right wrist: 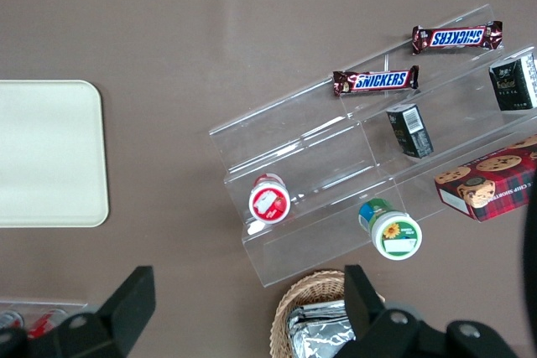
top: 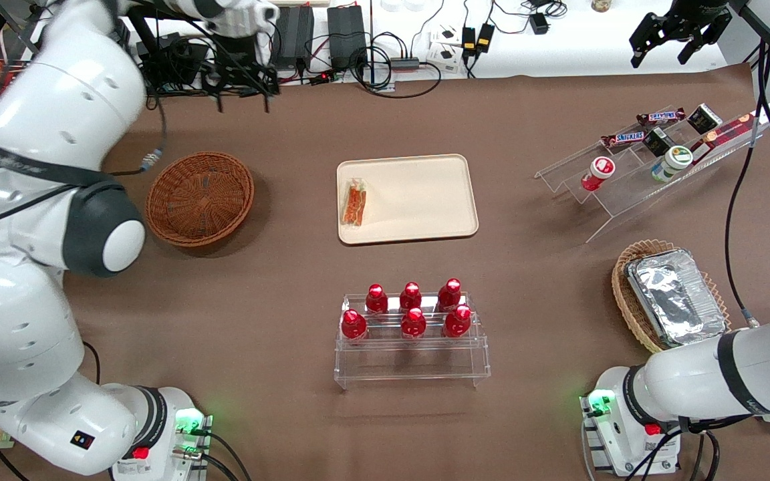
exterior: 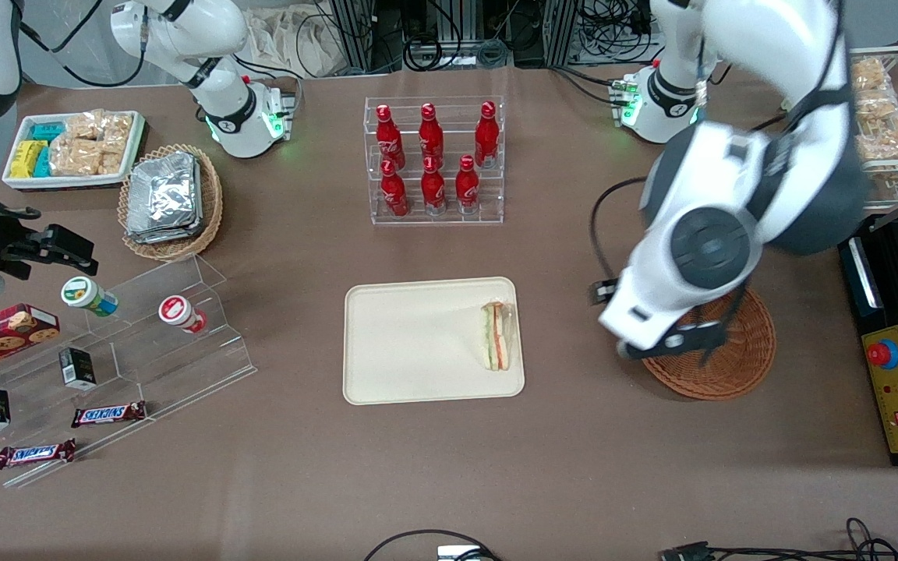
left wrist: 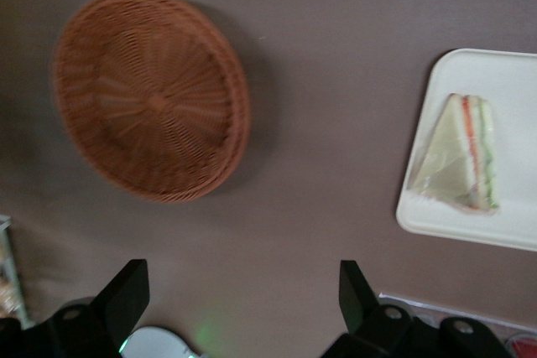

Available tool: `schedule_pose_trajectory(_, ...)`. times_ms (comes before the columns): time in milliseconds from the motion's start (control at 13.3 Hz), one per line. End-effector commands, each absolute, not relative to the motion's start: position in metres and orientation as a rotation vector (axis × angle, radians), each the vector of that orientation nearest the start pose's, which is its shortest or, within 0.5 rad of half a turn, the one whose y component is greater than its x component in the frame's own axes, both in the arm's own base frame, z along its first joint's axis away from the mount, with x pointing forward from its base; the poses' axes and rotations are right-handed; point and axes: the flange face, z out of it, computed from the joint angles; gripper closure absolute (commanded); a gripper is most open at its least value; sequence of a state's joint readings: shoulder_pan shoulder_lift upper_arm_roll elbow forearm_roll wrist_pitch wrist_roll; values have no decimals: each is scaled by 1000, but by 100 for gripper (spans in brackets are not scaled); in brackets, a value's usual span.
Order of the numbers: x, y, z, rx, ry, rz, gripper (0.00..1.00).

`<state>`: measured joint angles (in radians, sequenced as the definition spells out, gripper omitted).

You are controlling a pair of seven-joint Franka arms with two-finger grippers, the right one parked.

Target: Place sandwich from basket to tray

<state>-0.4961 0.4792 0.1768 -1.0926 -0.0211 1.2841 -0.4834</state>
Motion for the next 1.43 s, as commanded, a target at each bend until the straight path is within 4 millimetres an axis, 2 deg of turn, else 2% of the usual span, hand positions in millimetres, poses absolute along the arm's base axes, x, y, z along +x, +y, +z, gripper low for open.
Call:
schedule_pose_trajectory(0,585,-194,581,-2936,-186,400,0)
schedule_pose_trajectory(75,583,-172,589,-2933,-145,442,0)
schedule_pose_trajectory(226,588,-135,593,-2943,2,480,0)
schedule_pose_trajectory(376,586,-111,579,-2967,137,535,0)
schedule_pose_trajectory(451,585,-100,582,-3004,218,479,0)
schedule_pose_trajectory(526,582,-76,577,-3031,276,462,0)
schedule_pose_trajectory(677,566,-50,567,-3086,322,399,0)
schedule_pose_trajectory(827,537,-29,551,-3139,332,320,0)
schedule_pose_trajectory(902,527,-25,544,-3153,340,297,0)
schedule_pose_trajectory(1128,528,-26,541,-3151,344,287,0)
schedule_pose_trajectory(1203,527,-35,542,-3131,373,285,0)
schedule_pose_trajectory(1353,526,-31,546,-3105,356,276,0)
